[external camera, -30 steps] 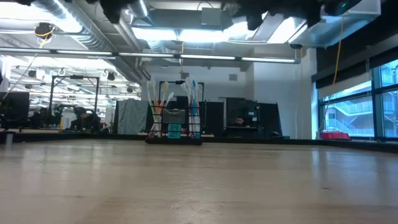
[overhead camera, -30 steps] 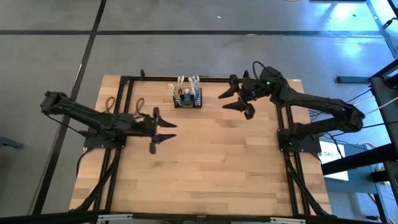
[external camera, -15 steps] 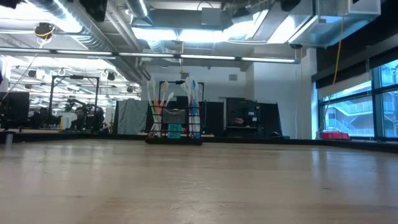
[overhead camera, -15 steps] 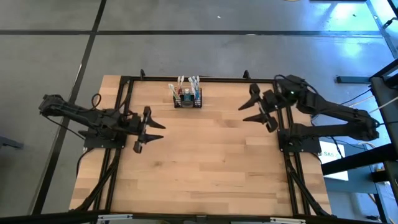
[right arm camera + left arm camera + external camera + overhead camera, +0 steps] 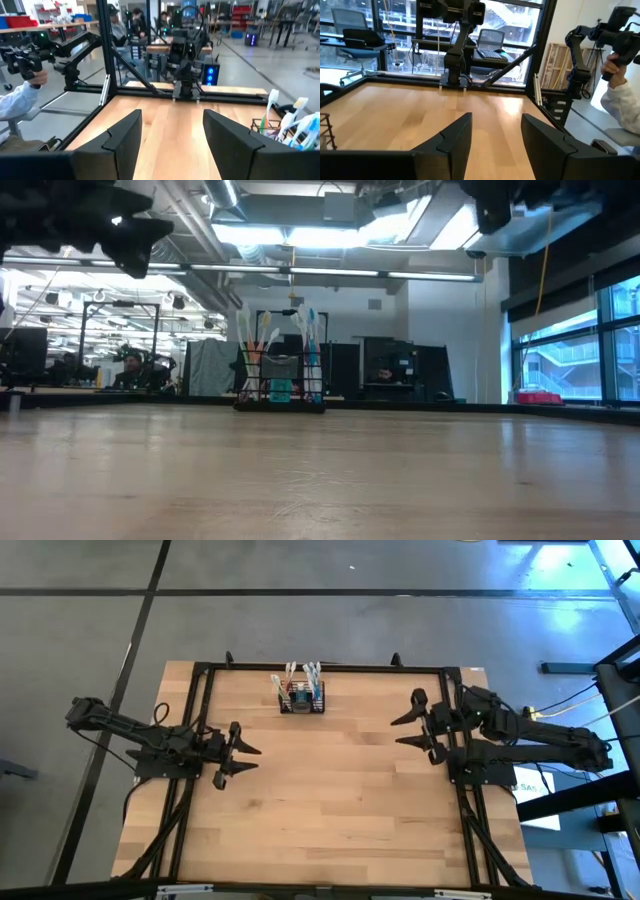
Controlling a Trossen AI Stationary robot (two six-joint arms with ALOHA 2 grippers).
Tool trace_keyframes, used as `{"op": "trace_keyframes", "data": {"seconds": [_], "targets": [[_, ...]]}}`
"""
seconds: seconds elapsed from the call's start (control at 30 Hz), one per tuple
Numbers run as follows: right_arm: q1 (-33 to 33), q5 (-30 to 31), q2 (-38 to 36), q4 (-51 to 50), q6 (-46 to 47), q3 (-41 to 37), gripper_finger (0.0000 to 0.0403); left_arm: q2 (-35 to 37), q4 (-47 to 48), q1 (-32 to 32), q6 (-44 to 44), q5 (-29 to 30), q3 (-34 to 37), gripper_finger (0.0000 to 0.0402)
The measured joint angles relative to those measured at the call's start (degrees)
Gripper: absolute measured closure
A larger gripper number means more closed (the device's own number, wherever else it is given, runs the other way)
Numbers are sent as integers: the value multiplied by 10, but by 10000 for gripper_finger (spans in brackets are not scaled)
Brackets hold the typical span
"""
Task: Pick & Place toothbrushing station
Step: Return to Home Position
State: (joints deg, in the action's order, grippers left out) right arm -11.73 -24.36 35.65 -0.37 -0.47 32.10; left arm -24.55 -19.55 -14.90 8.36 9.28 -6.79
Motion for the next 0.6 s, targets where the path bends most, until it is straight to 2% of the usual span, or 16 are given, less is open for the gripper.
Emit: {"op": "trace_keyframes", "data": {"seconds": [0.2,0.4,0.53,0.6], "targets": [[0,5,-10,77,0,-81,188,28,0,0,14,2,17,235],[-2,66,-14,162,0,-166,188,31,27,0,18,1,17,235],[-6,118,-18,193,0,-186,188,30,54,0,29,16,17,235],[-6,121,-18,193,0,-187,188,30,57,0,31,15,17,235]]}}
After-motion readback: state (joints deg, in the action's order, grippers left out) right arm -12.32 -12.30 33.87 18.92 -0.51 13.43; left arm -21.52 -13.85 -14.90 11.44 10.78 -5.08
